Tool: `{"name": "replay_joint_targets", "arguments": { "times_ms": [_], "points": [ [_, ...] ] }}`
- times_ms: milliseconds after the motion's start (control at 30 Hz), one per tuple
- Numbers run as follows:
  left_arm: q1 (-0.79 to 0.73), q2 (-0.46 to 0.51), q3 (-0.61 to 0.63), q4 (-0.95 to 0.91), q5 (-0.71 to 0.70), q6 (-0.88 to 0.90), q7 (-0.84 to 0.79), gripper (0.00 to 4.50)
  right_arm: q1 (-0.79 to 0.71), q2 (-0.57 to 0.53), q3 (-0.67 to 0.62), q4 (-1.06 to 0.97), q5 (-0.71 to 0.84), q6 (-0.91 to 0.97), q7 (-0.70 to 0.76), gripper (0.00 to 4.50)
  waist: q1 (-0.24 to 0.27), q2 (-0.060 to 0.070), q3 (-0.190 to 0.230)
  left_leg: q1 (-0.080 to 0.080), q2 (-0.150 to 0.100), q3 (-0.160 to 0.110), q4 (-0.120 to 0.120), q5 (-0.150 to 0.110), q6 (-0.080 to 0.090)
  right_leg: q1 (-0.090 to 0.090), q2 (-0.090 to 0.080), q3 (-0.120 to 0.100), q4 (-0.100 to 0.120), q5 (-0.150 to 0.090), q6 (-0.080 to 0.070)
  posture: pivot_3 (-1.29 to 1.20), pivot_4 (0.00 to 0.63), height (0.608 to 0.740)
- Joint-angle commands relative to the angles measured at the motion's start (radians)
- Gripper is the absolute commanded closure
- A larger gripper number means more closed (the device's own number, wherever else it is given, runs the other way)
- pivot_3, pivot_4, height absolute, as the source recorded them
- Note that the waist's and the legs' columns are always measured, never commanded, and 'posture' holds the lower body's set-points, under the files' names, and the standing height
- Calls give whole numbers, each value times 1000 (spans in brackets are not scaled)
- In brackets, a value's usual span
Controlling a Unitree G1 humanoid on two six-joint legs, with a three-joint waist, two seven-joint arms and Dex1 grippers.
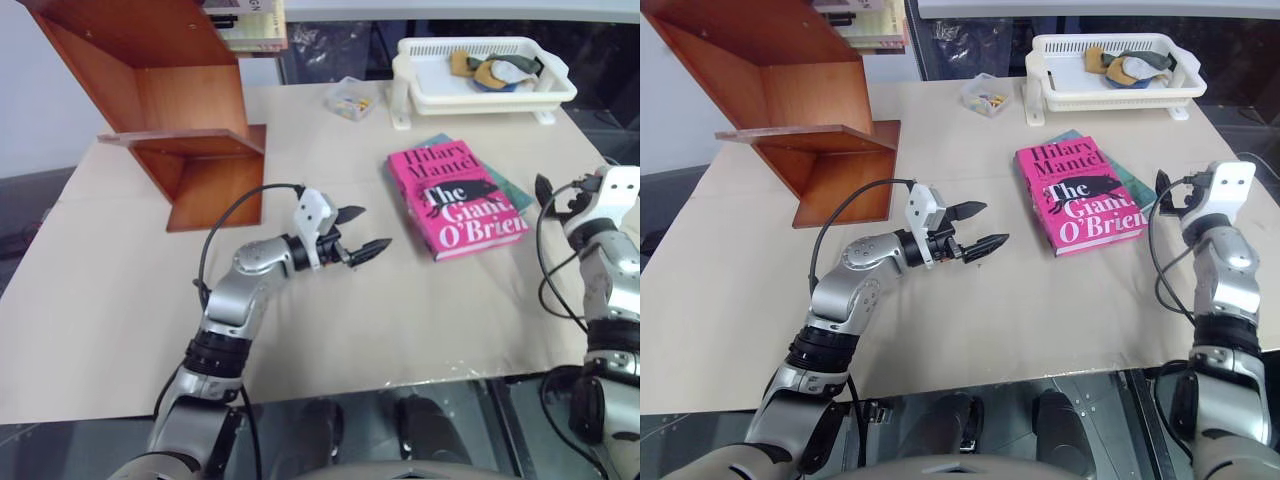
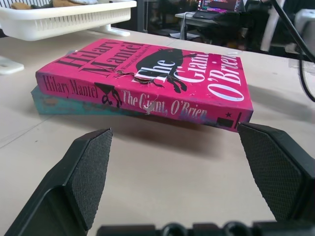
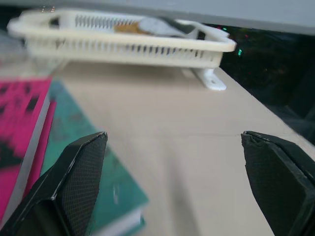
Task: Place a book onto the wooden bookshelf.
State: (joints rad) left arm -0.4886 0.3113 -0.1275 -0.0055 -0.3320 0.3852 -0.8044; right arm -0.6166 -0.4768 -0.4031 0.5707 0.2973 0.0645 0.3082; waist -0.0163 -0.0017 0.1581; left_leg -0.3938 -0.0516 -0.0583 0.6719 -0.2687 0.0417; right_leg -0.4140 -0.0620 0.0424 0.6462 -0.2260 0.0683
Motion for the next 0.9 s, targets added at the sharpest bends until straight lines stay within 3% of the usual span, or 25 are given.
{"name": "replay_joint_targets", "arguments": {
  "times_ms": [33, 300, 667, 900],
  "points": [
    [-9, 7, 10, -29, -2, -11, 0, 12, -75, -4, -57, 52, 71, 33, -8, 29, 0, 0, 0, 0, 0, 0, 0, 0, 0, 0, 0, 0, 0, 0, 0, 0, 150, 740],
    [-3, 12, 14, -37, -1, -13, 12, 12, -220, -54, -125, 226, 199, 297, 3, 29, 2, 0, 0, -1, -1, 0, -1, 0, 0, 0, -1, 0, -2, 0, 0, 0, 150, 740],
    [3, 3, 7, -35, -1, -19, 26, 12, -258, -117, -149, 226, 298, 625, 56, 29, 1, 0, 0, -2, 0, 0, -1, 0, 1, -1, -1, 0, -3, 0, 0, 0, 150, 740],
    [3, -1, 4, -32, 4, -22, 27, 12, -274, -117, -152, 221, 336, 720, 101, 29, 1, 0, 0, -2, 0, 0, -1, 0, 1, -1, -1, 0, -3, 0, 0, 0, 150, 740]
  ]
}}
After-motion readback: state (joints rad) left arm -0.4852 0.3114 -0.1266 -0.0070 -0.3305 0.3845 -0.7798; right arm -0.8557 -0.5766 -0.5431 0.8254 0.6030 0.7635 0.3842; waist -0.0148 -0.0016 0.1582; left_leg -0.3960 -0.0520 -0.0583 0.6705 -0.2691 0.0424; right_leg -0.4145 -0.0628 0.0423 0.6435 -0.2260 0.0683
